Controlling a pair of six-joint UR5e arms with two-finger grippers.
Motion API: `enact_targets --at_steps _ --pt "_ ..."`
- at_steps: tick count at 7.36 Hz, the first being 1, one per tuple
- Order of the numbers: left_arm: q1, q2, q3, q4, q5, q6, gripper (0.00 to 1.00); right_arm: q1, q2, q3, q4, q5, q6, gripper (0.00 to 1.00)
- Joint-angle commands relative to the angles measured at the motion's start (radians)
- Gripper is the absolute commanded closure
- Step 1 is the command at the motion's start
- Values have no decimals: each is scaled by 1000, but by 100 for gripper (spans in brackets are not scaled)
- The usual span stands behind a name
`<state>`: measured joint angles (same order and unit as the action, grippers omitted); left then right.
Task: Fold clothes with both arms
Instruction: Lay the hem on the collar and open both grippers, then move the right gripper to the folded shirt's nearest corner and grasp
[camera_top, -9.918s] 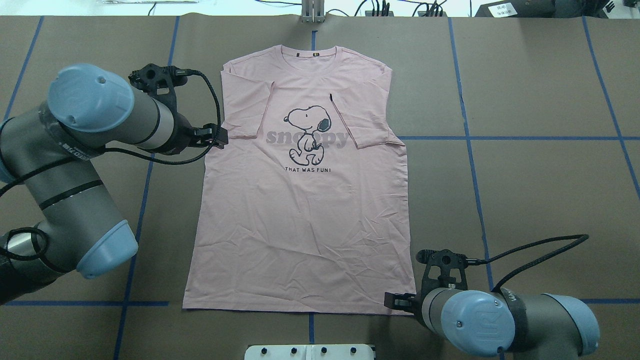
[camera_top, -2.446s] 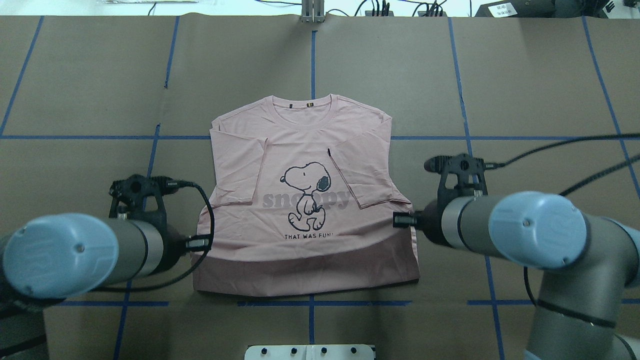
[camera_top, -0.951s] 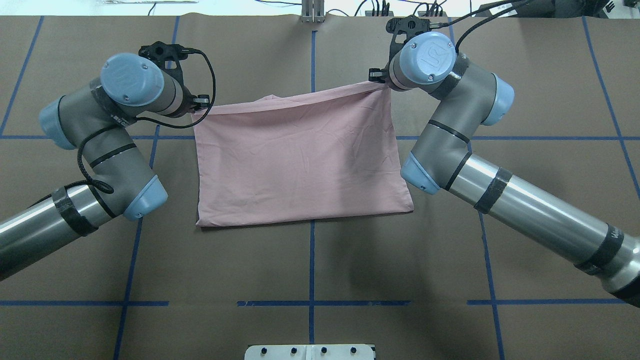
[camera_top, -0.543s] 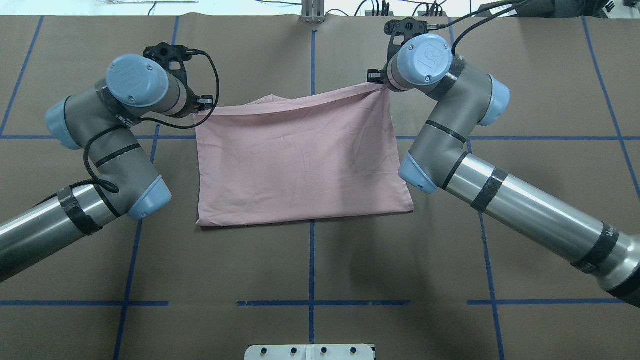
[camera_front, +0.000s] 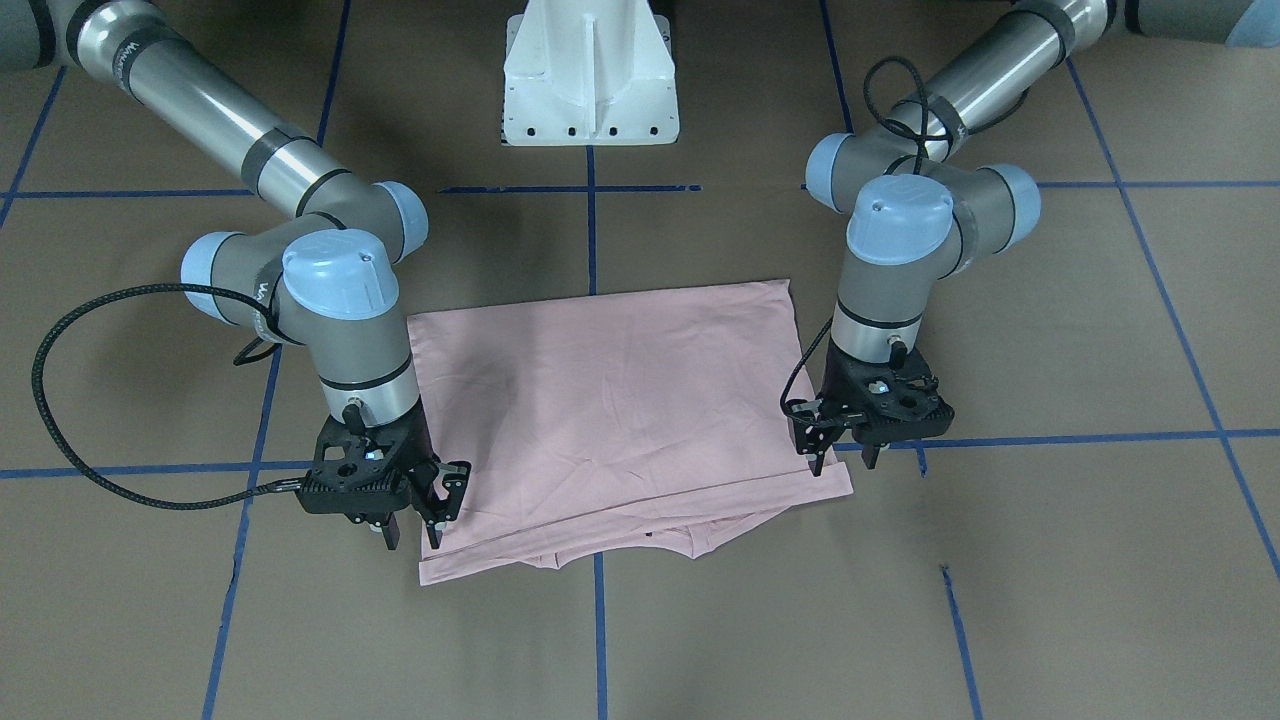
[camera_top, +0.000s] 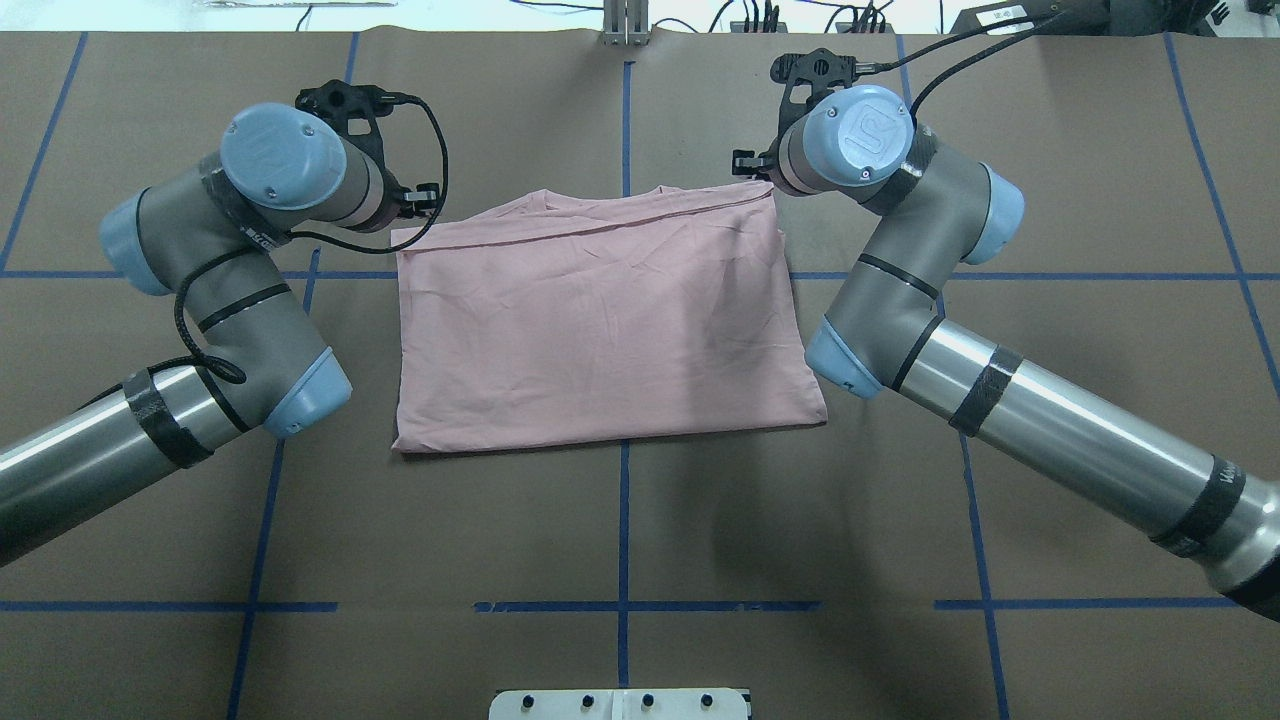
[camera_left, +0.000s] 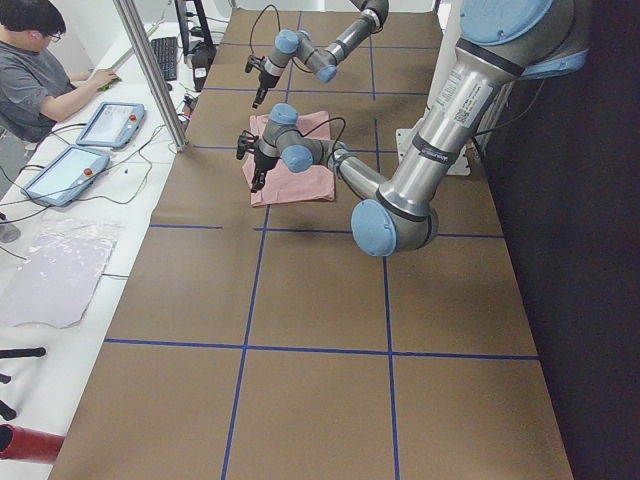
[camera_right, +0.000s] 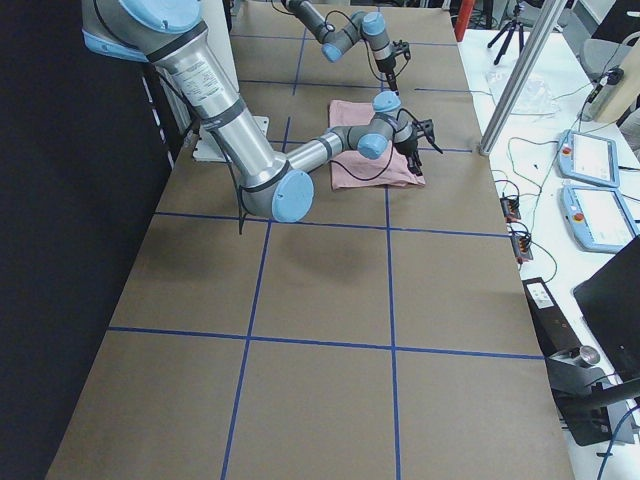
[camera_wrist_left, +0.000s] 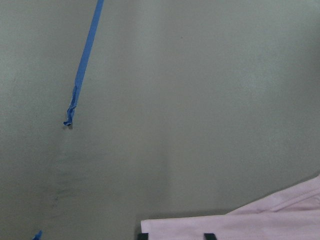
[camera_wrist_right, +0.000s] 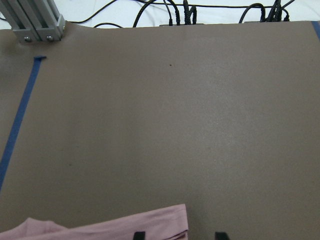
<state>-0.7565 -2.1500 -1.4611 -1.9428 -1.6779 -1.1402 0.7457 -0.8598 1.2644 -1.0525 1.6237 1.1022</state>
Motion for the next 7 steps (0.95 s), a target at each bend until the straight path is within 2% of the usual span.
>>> enact_targets --at_steps 1,3,4,5,7 --pt "-4 -7 -16 4 -3 -3 0 4 -63 103 -6 149 14 0" --pt "-7 -2 -67 13 -5 -21 0 -60 -271 348 -53 169 118 0" --pt "-6 -5 -70 13 -6 -44 0 -101 -328 447 -125 195 183 0" --pt "-1 -4 -96 16 -6 -70 0 -136 -347 472 -168 197 194 0" --pt "2 4 -119 16 -25 -101 0 -166 -367 474 -175 200 194 0"
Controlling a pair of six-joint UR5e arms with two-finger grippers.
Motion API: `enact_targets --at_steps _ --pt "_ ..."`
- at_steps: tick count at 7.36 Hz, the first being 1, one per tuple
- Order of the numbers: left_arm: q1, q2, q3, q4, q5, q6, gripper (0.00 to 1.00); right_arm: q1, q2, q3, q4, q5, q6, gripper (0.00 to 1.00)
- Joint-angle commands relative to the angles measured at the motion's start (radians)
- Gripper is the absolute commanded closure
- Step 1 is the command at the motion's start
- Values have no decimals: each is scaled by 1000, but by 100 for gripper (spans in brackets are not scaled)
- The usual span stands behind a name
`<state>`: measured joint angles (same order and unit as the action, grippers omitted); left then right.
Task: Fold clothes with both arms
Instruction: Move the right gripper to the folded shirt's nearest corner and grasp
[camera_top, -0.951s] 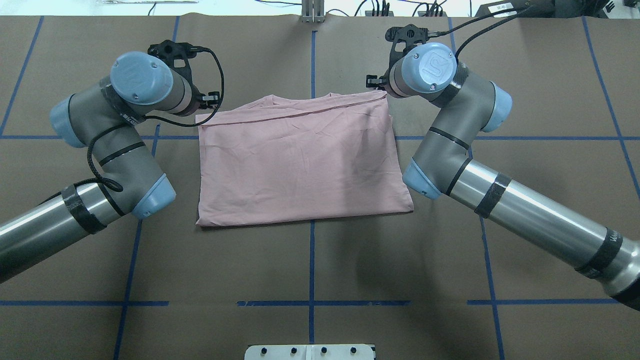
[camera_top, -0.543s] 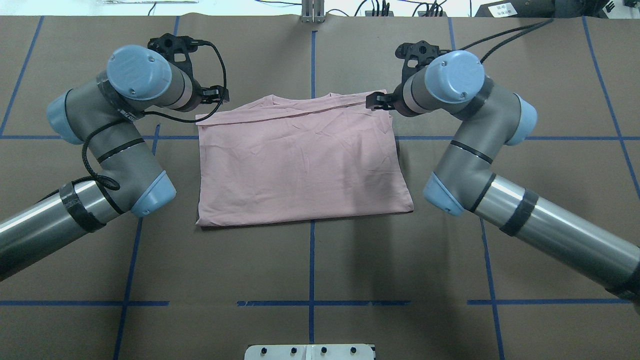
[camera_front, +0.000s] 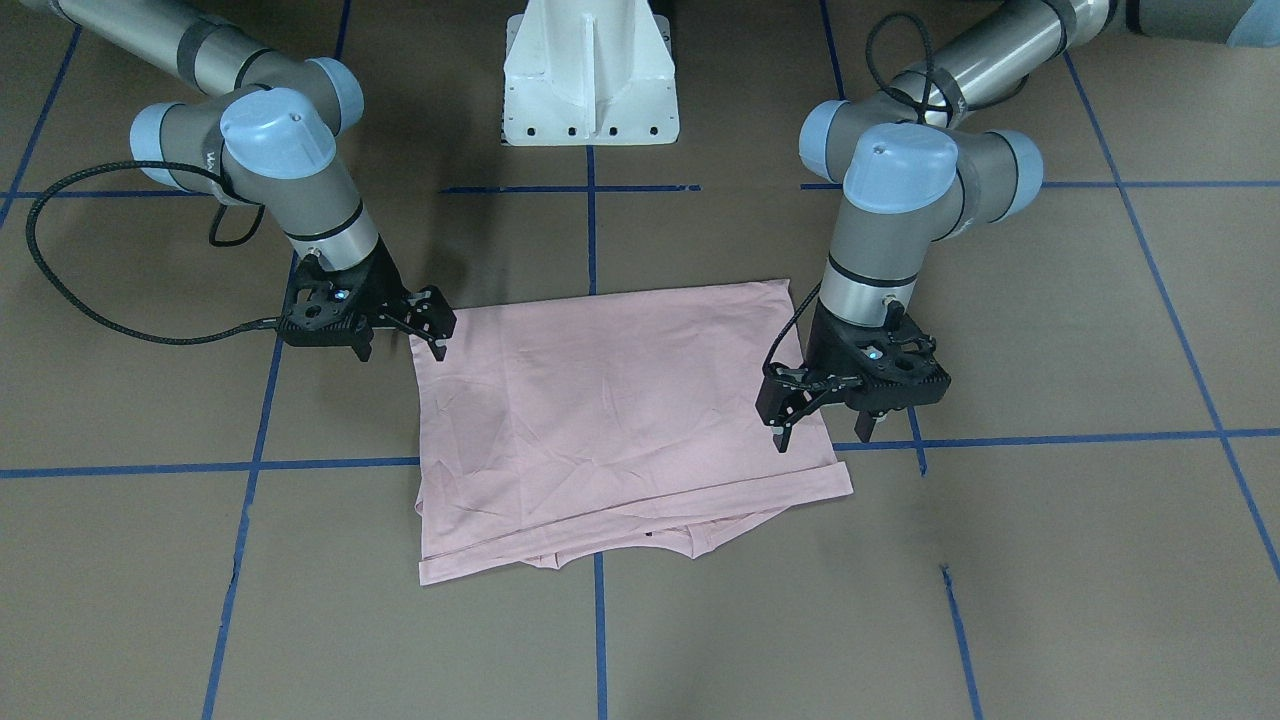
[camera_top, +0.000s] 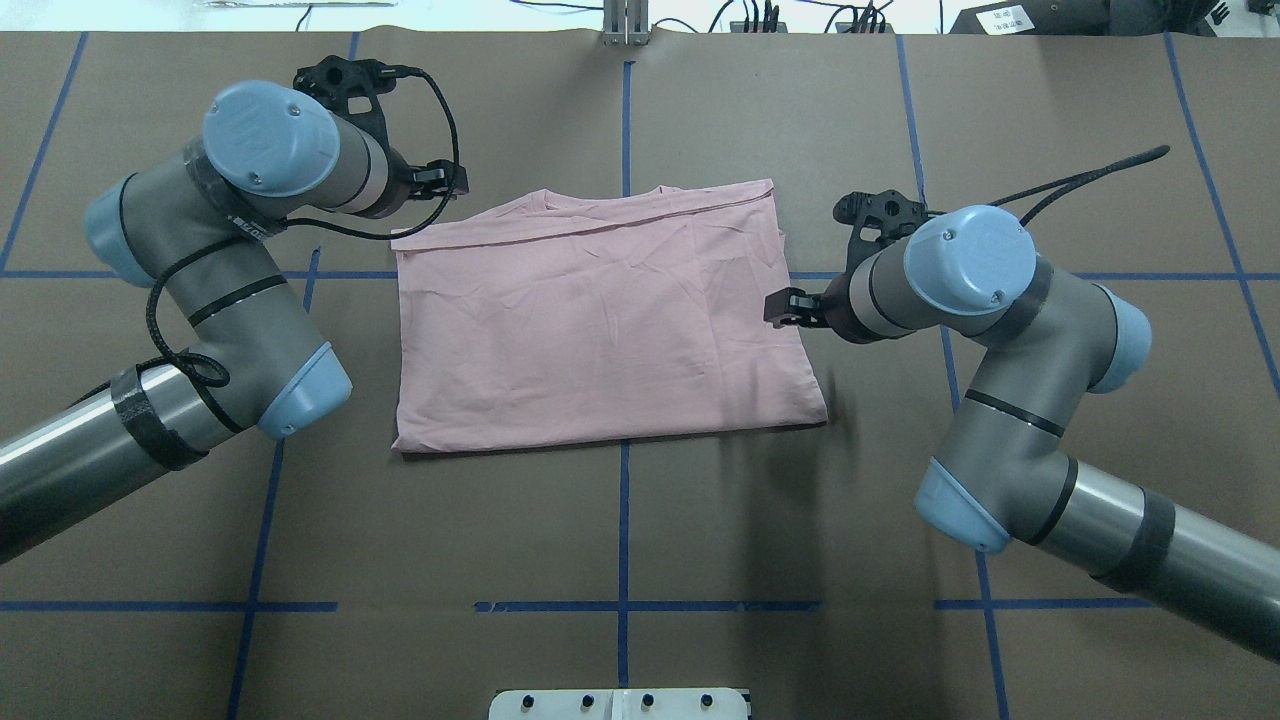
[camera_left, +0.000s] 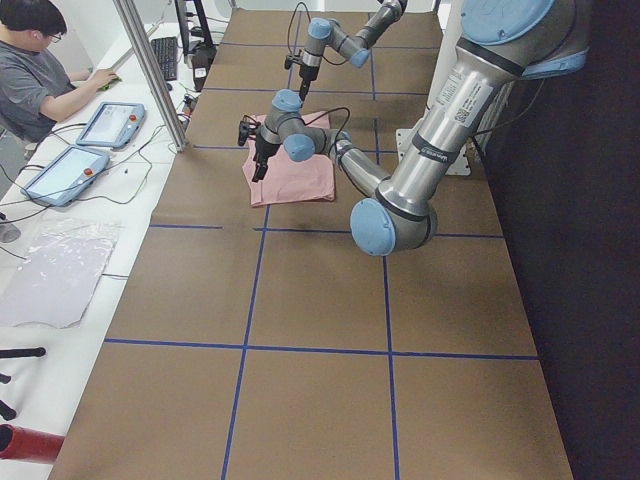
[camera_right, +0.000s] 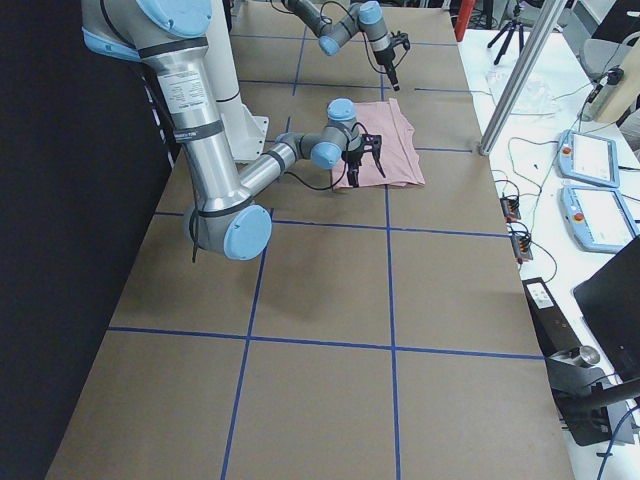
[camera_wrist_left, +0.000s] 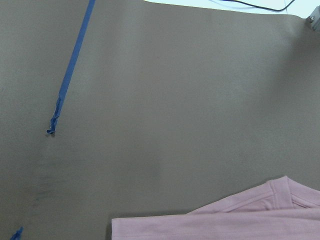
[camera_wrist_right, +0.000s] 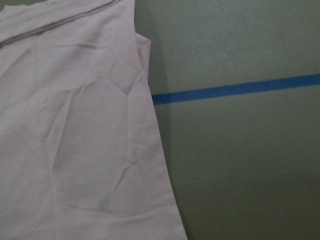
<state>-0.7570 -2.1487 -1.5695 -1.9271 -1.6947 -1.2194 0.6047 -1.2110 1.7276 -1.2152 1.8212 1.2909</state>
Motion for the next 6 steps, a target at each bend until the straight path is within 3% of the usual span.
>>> enact_targets --at_steps 1,4,5,6 --pt "4 1 -12 0 -8 -25 0 -45 -16 1 -12 1 5 1" --pt "2 1 -14 0 -10 -25 0 -77 -15 -14 -12 1 5 7" --pt "2 1 -14 -1 -10 -25 0 -77 -16 -14 -12 3 4 18" --pt "4 3 -15 -1 -10 -25 0 -76 -16 -10 -12 13 2 55"
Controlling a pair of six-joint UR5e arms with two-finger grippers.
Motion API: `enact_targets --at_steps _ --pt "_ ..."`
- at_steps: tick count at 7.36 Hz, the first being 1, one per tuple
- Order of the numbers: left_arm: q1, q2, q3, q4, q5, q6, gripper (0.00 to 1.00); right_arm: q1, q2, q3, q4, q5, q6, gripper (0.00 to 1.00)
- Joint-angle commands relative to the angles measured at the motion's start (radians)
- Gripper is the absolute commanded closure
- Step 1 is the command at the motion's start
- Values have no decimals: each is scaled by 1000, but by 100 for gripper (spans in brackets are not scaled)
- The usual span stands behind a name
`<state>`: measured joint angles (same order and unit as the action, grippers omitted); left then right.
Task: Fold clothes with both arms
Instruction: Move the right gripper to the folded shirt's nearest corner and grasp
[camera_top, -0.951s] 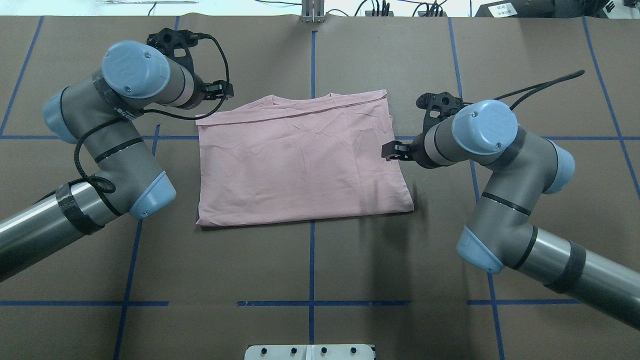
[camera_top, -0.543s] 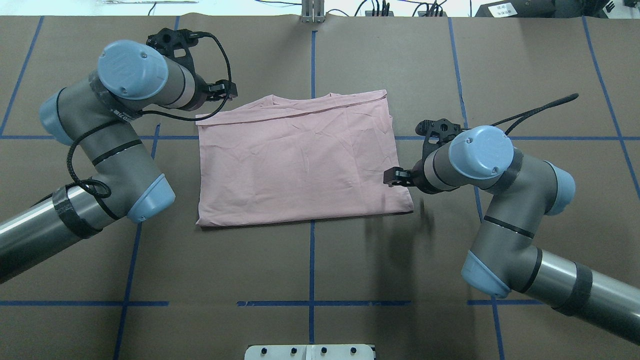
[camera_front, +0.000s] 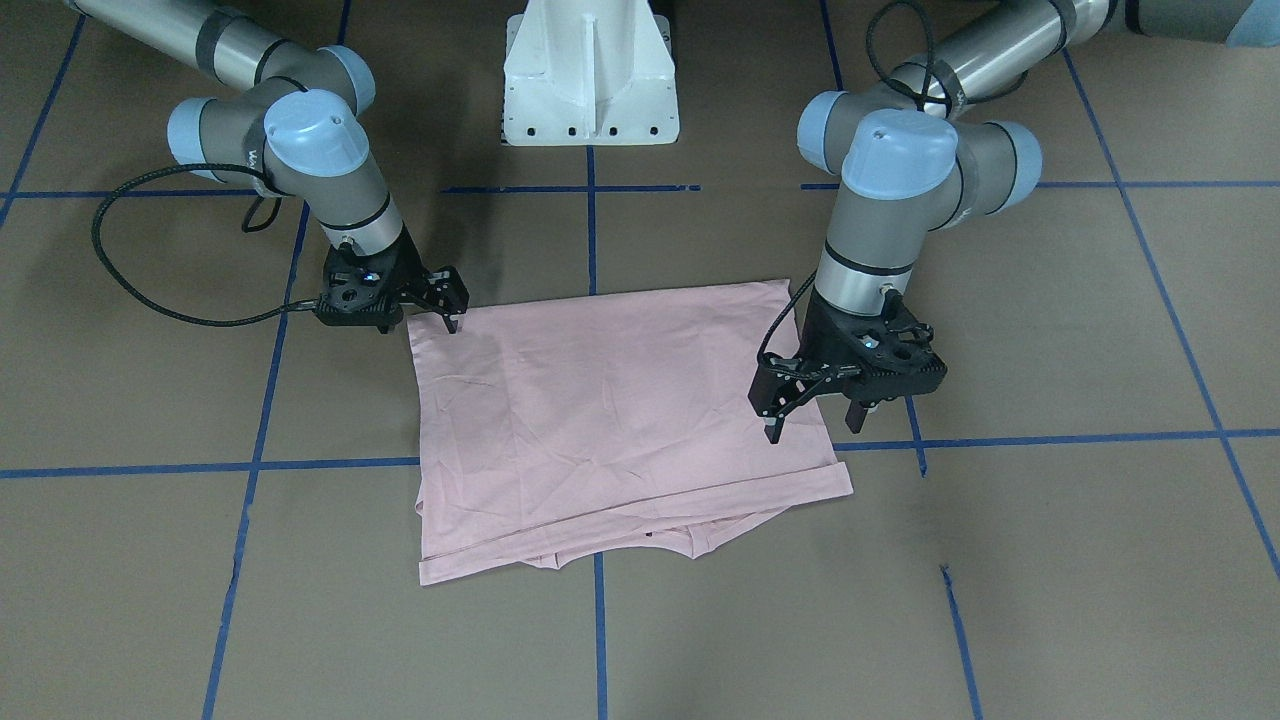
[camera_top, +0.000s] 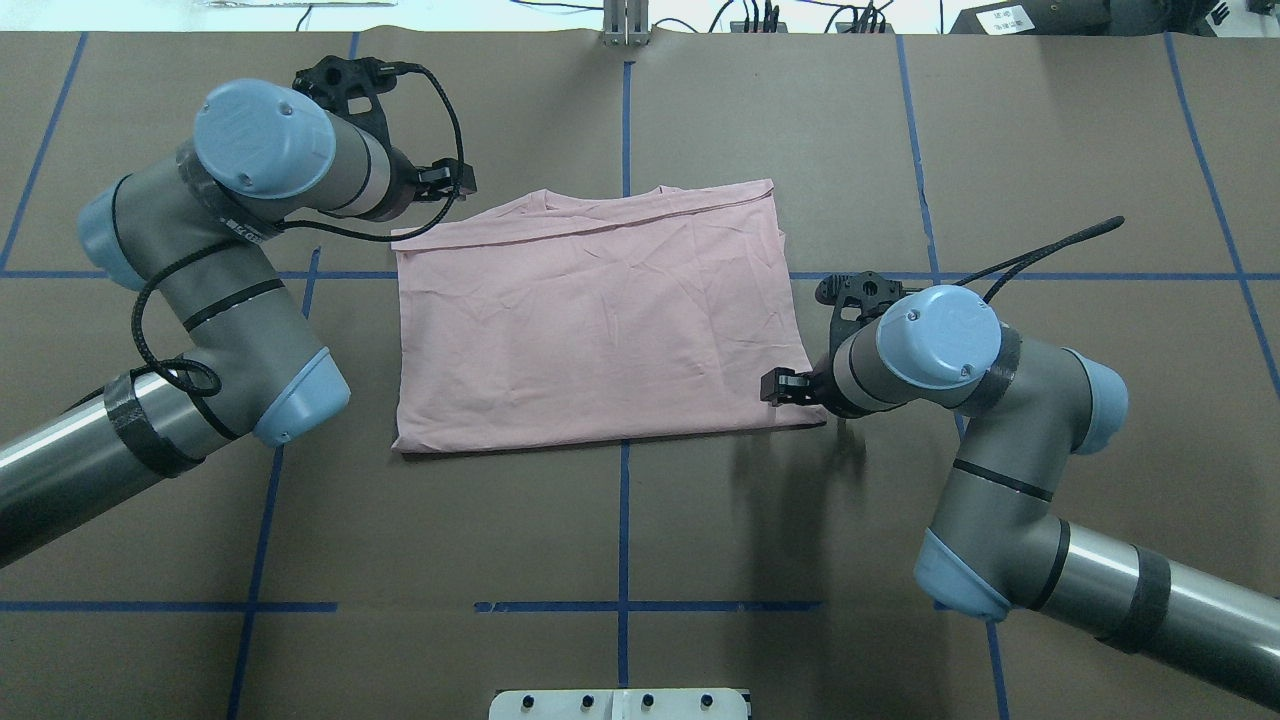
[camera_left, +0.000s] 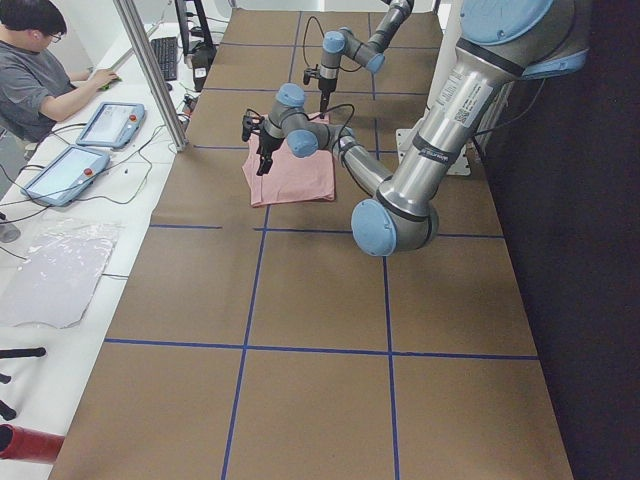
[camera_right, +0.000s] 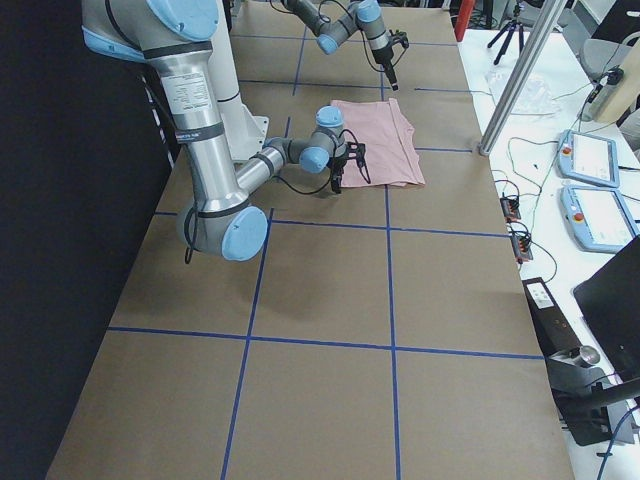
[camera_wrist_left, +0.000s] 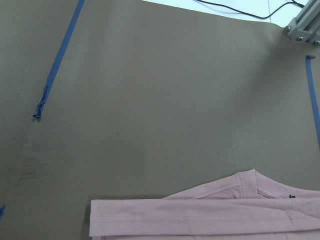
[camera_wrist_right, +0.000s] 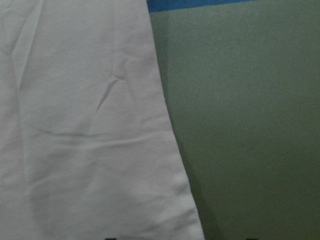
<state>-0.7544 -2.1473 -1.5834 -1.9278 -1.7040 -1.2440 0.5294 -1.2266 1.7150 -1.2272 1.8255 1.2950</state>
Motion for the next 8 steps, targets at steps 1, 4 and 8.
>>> enact_targets --at_steps 1,4,8 --pt "0 1 -4 0 0 0 0 1 -1 6 2 32 -3 87" --pt "1 0 -6 0 0 0 1 4 -13 14 2 34 -10 100" --pt "0 0 -33 1 0 -3 2 -6 -150 159 0 92 -11 100"
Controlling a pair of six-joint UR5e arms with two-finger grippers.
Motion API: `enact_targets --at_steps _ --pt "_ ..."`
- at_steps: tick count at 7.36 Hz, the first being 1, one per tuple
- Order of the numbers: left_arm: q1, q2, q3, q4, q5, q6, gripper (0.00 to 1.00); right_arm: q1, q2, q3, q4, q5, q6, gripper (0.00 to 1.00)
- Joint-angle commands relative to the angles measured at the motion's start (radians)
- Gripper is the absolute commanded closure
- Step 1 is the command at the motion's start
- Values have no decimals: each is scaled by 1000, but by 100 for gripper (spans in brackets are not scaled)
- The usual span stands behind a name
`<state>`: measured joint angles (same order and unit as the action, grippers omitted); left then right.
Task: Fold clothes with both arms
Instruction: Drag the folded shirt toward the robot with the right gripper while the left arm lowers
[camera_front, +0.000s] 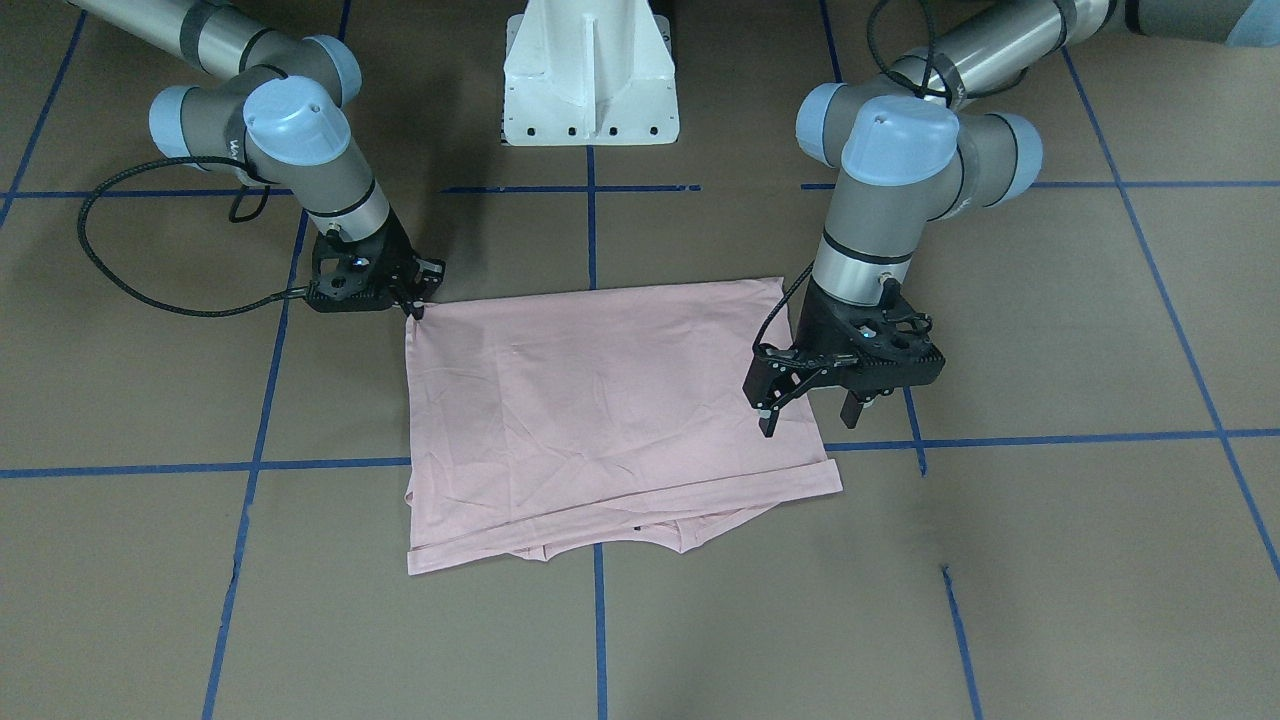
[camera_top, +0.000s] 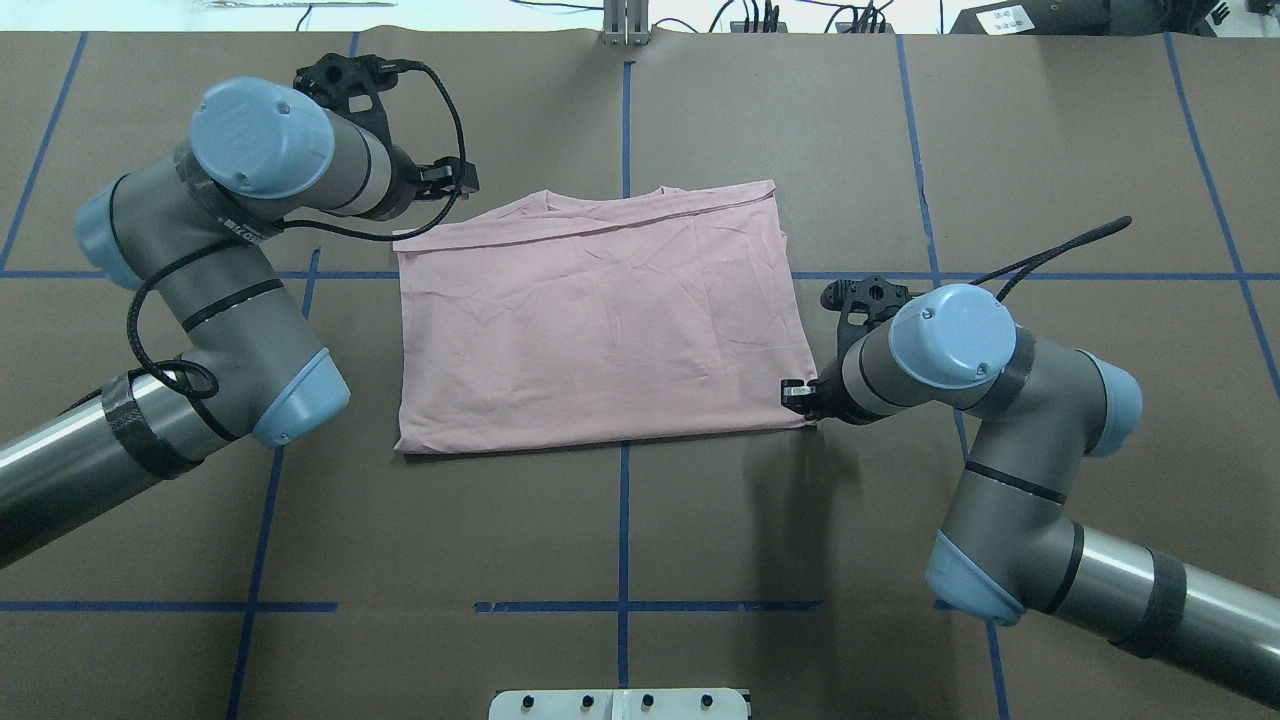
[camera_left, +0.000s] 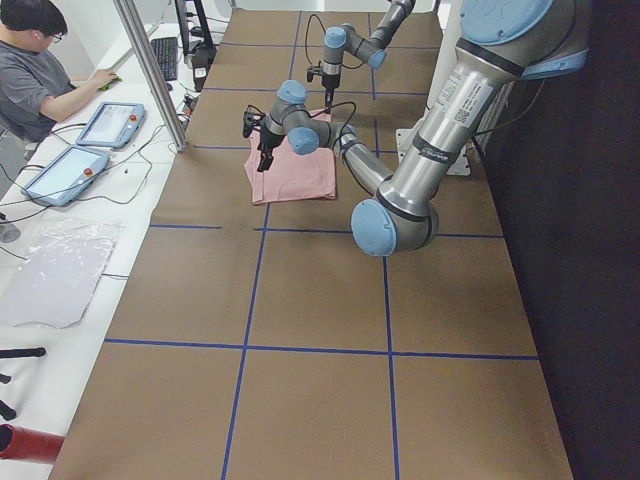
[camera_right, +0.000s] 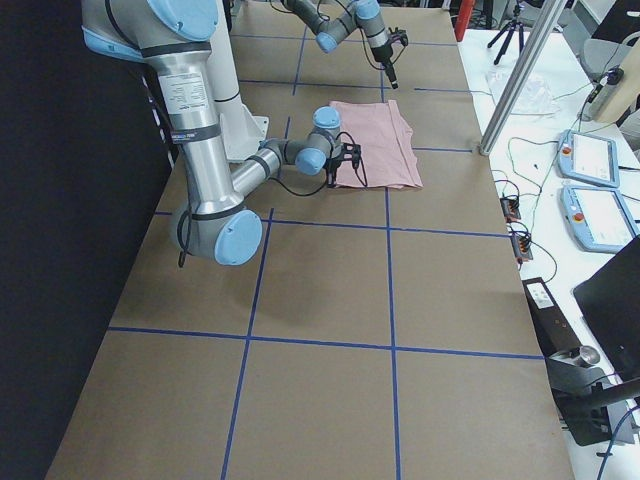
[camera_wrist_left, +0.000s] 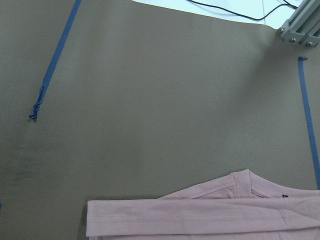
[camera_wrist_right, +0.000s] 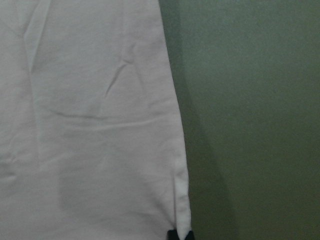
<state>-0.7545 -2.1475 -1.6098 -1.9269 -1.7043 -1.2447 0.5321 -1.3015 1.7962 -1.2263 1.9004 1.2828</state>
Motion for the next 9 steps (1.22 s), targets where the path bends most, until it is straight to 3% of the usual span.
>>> enact_targets --at_steps 1,4,6,7,8,9 --pt "1 1 -9 0 0 -5 2 -55 -146 147 -1 19 1 100" --pt "17 1 -9 -1 0 -21 2 -243 -301 279 -1 69 39 100" --pt "30 3 -10 -1 0 -22 2 -361 -305 296 1 62 128 100" --pt "35 3 -10 -3 -2 -22 1 -371 -303 305 4 55 130 1" --pt "41 3 -19 -1 -5 -27 1 -367 -302 319 4 54 131 0" --pt "41 3 -36 2 -76 -48 1 -324 -300 340 5 52 132 0"
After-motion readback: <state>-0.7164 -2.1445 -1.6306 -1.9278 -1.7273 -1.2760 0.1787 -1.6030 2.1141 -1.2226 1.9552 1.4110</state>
